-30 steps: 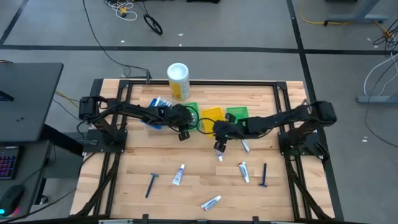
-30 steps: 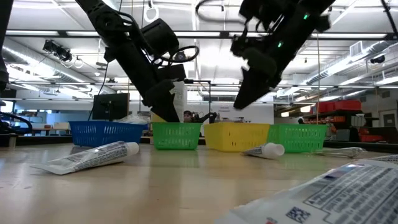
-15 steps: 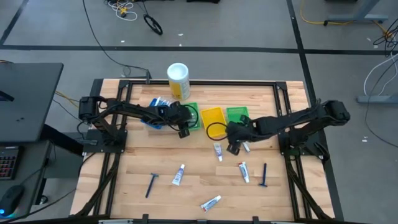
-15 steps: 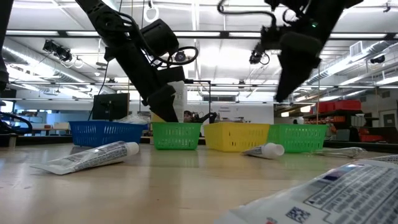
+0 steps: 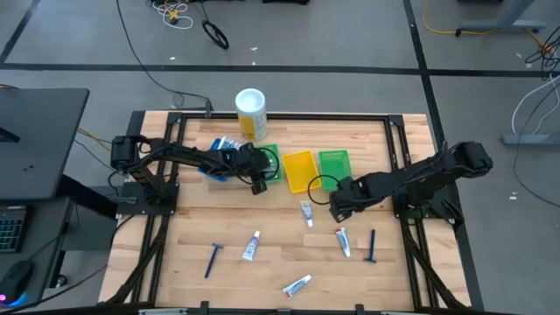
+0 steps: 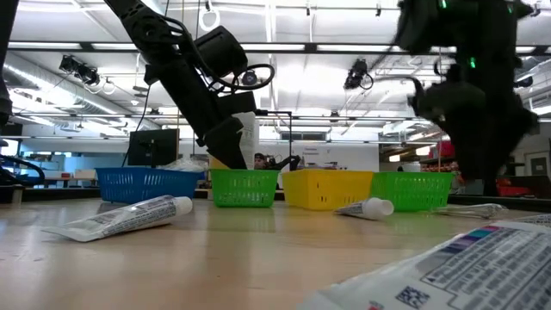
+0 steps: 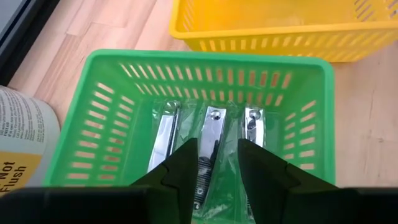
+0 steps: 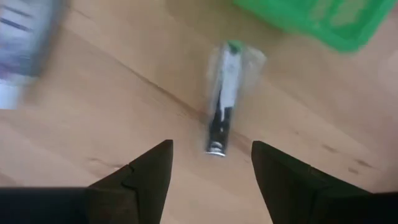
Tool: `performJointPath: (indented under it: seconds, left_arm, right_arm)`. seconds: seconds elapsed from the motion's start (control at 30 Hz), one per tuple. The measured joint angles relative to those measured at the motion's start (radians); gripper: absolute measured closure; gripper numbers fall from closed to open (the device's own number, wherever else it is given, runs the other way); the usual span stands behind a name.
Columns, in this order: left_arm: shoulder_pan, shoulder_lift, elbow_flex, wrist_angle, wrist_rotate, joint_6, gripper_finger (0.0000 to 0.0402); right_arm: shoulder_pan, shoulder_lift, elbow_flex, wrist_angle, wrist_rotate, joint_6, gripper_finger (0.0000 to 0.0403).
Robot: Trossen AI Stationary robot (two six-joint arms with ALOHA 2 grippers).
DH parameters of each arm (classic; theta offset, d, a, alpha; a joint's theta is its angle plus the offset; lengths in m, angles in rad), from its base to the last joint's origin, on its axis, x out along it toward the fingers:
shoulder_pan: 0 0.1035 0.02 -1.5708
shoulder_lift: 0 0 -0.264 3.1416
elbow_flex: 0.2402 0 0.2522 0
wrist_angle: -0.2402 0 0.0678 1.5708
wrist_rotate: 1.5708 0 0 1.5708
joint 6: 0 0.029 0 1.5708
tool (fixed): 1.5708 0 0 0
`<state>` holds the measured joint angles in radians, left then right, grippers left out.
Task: Pick & Place Travel size toiletries
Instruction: Put the nailcutter into the left green bin
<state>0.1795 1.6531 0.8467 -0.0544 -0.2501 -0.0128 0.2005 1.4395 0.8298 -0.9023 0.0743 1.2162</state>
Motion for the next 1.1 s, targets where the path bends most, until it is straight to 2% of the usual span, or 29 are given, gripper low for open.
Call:
performJointPath:
  seconds: [0.23, 0.4, 0.5, 0.67, 0.77, 0.93, 1.1]
  left_arm:
    - [0.0, 0.0, 0.0, 0.0, -0.001, 0.002, 0.028]
    - [0.0, 0.0, 0.0, 0.0, -0.001, 0.002, 0.028]
    - [0.0, 0.0, 0.0, 0.001, -0.002, 0.002, 0.028]
    - [0.0, 0.0, 0.0, 0.002, -0.006, 0.013, 0.028]
    - [0.0, 0.0, 0.0, 0.003, -0.016, 0.016, 0.028]
    - [0.0, 0.0, 0.0, 0.003, -0.022, 0.021, 0.028]
    - [0.0, 0.0, 0.001, 0.002, -0.023, 0.025, 0.028]
  right_arm:
    - [-0.024, 0.0, -0.165, 0.235, -0.076, 0.01, 0.0174]
    - [-0.022, -0.004, -0.215, 0.294, -0.052, -0.029, 0.0181]
    - [-0.016, -0.003, -0.214, 0.262, -0.035, -0.054, 0.0211]
    - [-0.014, -0.002, -0.216, 0.258, -0.021, -0.077, 0.0296]
    - [-0.016, -0.002, -0.216, 0.255, -0.02, -0.081, 0.0332]
    - [-0.017, -0.016, -0.202, 0.242, -0.039, -0.087, 0.0343]
    - [-0.017, -0.048, -0.132, 0.243, -0.043, -0.183, 0.0345]
